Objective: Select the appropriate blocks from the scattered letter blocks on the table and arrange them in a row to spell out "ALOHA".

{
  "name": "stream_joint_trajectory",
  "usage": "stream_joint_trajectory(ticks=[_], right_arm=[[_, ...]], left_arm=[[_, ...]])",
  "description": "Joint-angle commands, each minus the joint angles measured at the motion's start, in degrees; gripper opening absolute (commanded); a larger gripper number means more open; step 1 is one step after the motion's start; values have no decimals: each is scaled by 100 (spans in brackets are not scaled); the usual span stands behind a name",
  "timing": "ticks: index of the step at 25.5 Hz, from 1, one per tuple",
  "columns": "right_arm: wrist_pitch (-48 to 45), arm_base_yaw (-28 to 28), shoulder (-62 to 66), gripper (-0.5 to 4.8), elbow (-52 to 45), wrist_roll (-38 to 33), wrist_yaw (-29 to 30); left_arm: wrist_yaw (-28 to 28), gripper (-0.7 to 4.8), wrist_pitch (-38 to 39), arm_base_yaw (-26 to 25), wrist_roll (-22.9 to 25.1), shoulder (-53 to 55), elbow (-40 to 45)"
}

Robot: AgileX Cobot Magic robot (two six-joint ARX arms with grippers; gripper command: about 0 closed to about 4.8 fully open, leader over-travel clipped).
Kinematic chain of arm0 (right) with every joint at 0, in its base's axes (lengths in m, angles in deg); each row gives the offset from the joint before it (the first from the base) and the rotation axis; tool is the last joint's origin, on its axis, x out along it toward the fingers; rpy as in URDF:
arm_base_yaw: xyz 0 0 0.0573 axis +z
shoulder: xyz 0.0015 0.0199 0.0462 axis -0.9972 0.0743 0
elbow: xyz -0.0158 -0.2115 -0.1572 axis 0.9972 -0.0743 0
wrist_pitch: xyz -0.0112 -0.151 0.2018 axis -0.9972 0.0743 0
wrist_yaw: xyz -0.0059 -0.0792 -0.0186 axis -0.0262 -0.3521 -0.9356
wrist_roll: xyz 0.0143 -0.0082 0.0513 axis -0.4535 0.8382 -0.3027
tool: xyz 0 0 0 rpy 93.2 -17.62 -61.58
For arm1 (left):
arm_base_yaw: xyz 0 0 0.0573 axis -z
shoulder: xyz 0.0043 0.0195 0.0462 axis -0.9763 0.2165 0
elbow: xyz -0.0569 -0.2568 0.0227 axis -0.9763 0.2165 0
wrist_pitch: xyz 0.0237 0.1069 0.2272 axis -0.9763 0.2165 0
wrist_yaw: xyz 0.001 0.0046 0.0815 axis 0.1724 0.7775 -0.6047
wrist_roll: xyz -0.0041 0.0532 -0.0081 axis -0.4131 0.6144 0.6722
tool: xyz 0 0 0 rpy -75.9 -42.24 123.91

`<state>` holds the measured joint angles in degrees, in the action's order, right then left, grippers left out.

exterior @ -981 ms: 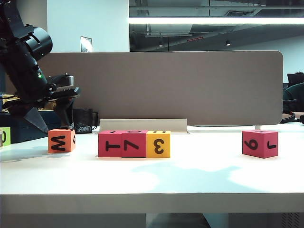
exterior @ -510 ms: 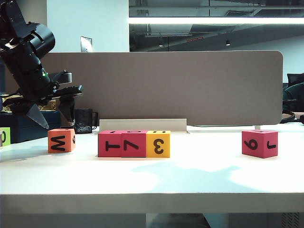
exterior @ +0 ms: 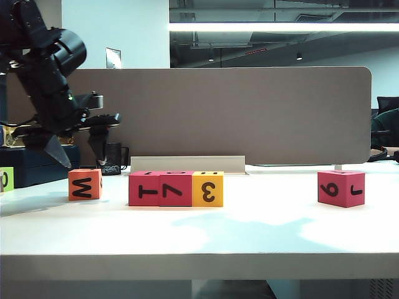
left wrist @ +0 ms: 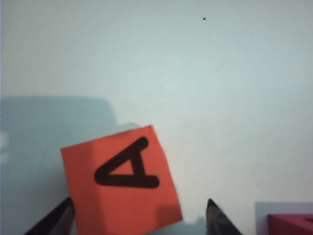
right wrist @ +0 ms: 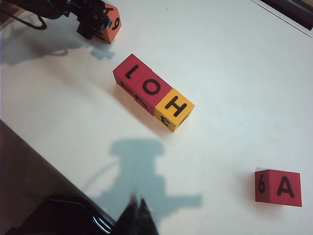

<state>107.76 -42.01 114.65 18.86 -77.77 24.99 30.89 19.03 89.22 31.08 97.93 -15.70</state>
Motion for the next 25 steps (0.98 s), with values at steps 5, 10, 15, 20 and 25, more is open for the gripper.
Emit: stream_joint_trajectory(ticks=[5,10,15,20,25], right_arm=[[-26,9,-17,-1,20,52,13],[-26,9,-17,-1,20,74,13],[-28,9,-17,-1,20,98,13],[-33,9,-17,-1,20,98,13],[-39,7,-17,-1,20,166,13]], left_arm=[[-236,280,-44,66,-260,184,-13],[-275,272,-15,66,-286,254,-17],[-273,278,153,66,-243,251,-164],[-273,318,610,66,-127,243,-509],[-302,323,960,66,-9,243,-754]])
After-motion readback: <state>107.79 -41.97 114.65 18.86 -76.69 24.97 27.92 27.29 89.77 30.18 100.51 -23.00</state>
